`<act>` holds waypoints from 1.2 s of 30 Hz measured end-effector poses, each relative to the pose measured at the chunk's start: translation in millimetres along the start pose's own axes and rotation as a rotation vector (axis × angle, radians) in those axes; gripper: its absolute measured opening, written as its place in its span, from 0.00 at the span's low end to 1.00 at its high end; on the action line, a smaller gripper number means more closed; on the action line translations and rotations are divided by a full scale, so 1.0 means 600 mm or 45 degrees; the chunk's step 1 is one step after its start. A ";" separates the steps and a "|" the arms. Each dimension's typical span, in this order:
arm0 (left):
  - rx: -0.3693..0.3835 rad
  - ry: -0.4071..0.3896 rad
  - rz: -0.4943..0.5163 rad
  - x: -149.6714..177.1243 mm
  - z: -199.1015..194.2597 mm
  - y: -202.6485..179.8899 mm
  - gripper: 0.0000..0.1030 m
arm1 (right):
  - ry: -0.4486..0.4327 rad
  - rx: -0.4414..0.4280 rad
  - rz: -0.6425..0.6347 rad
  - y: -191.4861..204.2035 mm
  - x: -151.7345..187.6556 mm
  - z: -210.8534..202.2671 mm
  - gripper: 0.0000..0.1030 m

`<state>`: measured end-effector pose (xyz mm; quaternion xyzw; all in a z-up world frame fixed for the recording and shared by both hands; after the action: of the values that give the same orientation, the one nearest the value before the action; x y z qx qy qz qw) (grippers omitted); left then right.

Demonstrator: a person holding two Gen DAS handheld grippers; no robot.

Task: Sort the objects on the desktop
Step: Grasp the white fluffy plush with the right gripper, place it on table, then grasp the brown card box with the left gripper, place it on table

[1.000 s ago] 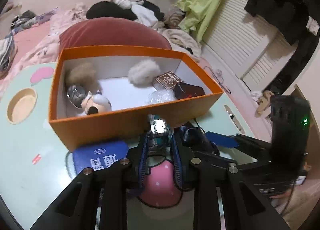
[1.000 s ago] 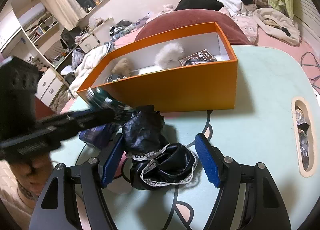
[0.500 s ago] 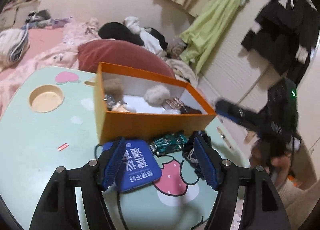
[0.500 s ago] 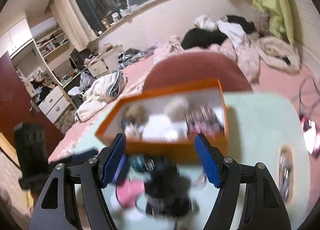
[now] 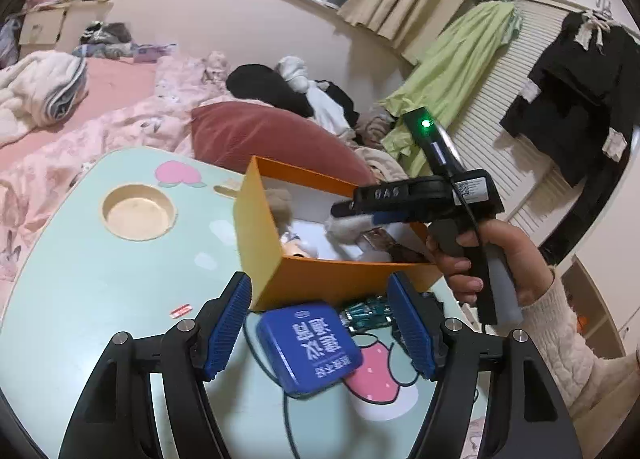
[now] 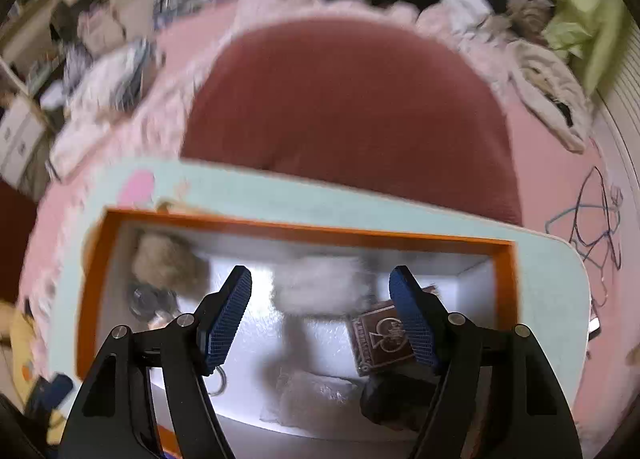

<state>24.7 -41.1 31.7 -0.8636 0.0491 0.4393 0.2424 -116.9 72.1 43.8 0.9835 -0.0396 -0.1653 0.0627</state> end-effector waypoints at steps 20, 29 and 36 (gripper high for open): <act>0.030 -0.014 -0.079 -0.037 -0.005 0.027 0.75 | -0.299 -0.694 -0.101 0.015 0.147 -0.181 0.39; 0.125 0.160 0.091 -0.132 0.065 -0.059 0.86 | -0.309 -0.764 -0.092 0.000 0.270 -0.164 0.53; 0.051 0.500 0.297 -0.150 0.208 -0.139 0.85 | -0.447 -0.646 0.099 -0.094 0.285 -0.181 0.66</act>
<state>-97.3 78.2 71.3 -0.9160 0.2036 0.2867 0.1930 83.2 122.8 83.0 0.8906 -0.0448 -0.3346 0.3048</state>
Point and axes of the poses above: each gripper's, at about its wrist camera, not at the fingertips, and z roughly the way its jaws point, y to its left, x to its underside, the point moved 5 cm from there along z, roughly the way its jaws point, and after that the axes turned 8 degrees about z, right-handed, at the moved point
